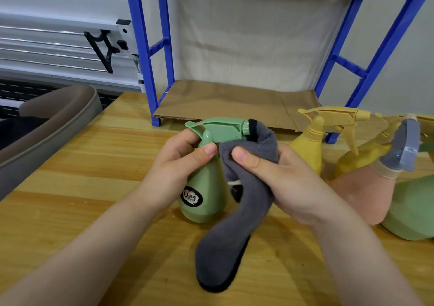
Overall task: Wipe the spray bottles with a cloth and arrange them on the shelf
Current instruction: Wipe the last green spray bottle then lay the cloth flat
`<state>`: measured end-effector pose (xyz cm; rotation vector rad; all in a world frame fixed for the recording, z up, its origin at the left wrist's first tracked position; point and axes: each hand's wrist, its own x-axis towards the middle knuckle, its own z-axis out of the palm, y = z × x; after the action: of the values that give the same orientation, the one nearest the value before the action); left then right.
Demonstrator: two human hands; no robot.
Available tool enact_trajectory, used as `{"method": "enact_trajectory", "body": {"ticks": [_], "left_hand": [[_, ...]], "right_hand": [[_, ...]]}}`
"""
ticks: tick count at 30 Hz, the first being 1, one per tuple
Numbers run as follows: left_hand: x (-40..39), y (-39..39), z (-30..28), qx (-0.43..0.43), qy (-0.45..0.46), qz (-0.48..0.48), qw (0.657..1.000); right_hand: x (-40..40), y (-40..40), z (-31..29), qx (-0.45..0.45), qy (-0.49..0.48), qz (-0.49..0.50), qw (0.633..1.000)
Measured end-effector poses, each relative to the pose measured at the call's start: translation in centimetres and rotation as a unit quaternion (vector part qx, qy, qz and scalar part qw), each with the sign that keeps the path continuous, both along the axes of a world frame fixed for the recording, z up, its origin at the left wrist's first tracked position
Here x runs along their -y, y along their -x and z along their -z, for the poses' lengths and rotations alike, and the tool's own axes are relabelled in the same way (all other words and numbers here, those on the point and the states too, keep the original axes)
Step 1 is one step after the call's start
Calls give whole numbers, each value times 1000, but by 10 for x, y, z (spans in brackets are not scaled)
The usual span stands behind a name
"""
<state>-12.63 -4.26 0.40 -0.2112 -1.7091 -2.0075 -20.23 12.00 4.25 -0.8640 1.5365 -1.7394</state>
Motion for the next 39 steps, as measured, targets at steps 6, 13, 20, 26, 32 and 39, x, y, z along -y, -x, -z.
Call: {"method": "enact_trajectory", "body": {"ticks": [6, 13, 20, 26, 32, 39], "left_hand": [[-3, -5, -6, -20, -4, 83, 996], [7, -6, -7, 30, -18, 54, 998], [0, -4, -12, 2, -49, 57, 997], [13, -9, -18, -2, 29, 61, 998], [8, -4, -8, 17, 35, 48, 998], [22, -4, -6, -12, 247, -177, 953]], "right_hand": [[-12, 4, -4, 105, 24, -99, 989], [9, -10, 10, -73, 61, 119, 988], [8, -14, 4, 100, 97, 27, 990], [4, -11, -1, 54, 47, -14, 997], [1, -3, 4, -99, 62, 30, 993], [9, 11, 25, -216, 38, 112, 969]]}}
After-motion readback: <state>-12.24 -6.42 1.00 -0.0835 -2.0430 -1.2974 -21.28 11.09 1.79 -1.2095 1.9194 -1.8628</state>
